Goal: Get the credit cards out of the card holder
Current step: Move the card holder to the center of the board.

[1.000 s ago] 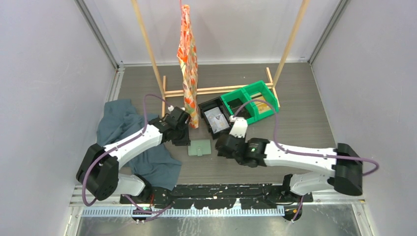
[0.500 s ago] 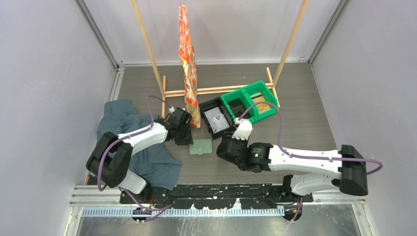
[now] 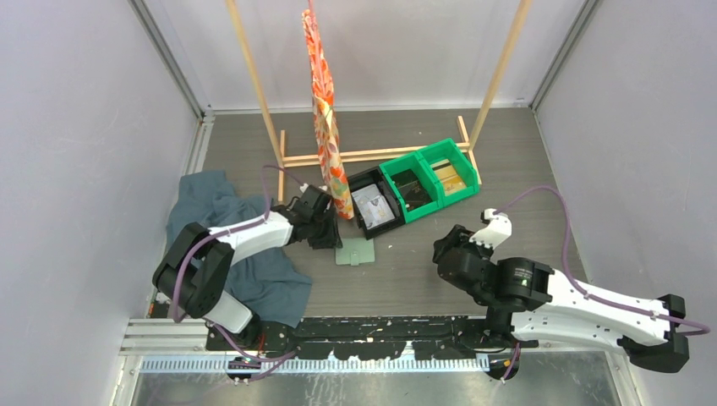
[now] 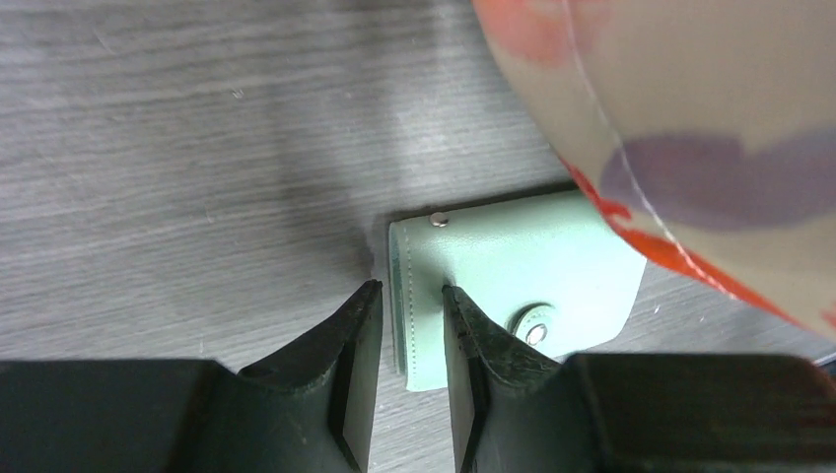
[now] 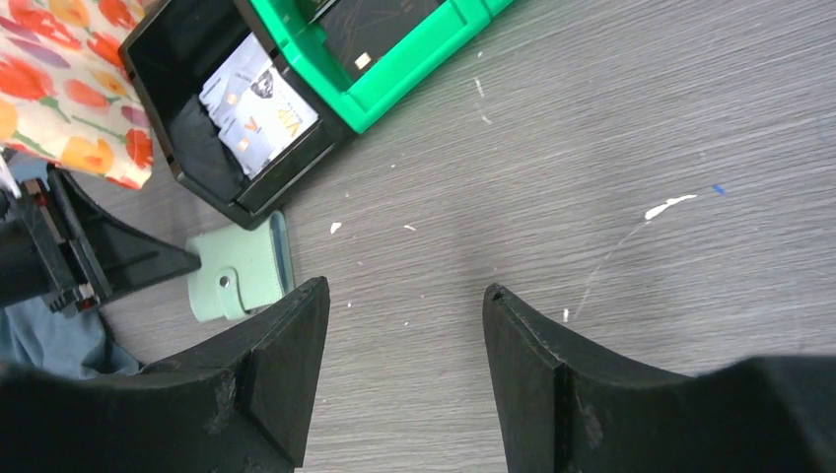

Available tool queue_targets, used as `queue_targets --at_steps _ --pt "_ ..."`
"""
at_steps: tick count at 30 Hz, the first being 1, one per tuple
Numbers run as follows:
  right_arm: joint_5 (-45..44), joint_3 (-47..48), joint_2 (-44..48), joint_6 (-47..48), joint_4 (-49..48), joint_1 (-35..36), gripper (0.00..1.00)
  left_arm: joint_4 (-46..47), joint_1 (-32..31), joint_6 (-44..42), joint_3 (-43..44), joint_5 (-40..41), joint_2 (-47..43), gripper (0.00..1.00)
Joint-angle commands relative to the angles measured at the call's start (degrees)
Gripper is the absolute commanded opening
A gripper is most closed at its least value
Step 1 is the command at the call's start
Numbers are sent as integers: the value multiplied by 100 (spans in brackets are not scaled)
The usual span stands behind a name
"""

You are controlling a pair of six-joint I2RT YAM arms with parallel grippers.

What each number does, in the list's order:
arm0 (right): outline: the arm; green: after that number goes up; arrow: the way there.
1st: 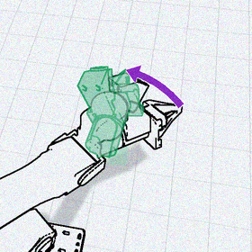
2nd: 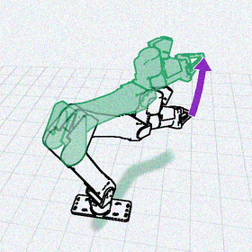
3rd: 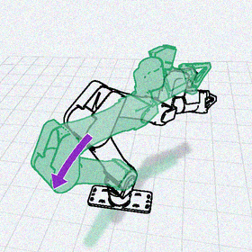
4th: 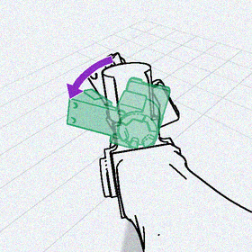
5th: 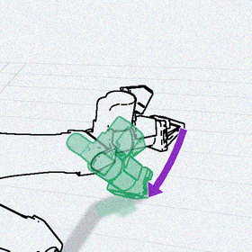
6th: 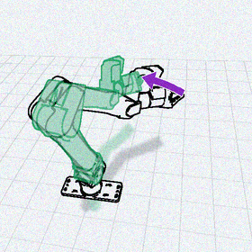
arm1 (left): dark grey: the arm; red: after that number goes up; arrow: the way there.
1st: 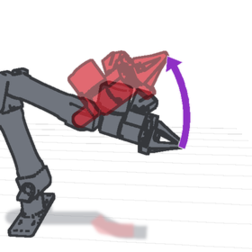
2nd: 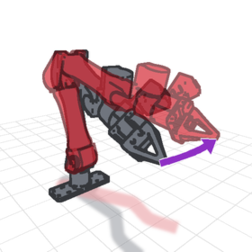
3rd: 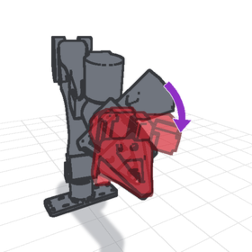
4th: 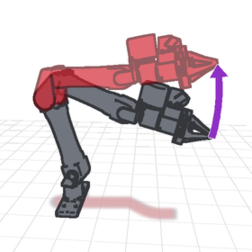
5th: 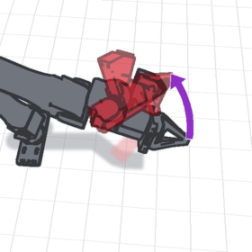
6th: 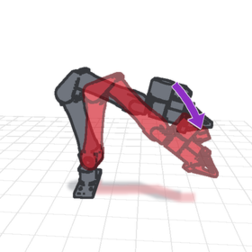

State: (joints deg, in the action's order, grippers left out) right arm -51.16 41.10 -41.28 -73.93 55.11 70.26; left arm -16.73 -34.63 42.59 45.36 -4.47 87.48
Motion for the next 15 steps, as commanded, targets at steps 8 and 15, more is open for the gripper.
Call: queue_targets --at_steps 8,15 --pt "-350 197 -318 -198 346 -18 65 -707 -1469 197 -147 -224 -901 31" --pt "147 101 -714 407 -719 -14 67 -1515 -1346 -408 593 1278 -1379 58"
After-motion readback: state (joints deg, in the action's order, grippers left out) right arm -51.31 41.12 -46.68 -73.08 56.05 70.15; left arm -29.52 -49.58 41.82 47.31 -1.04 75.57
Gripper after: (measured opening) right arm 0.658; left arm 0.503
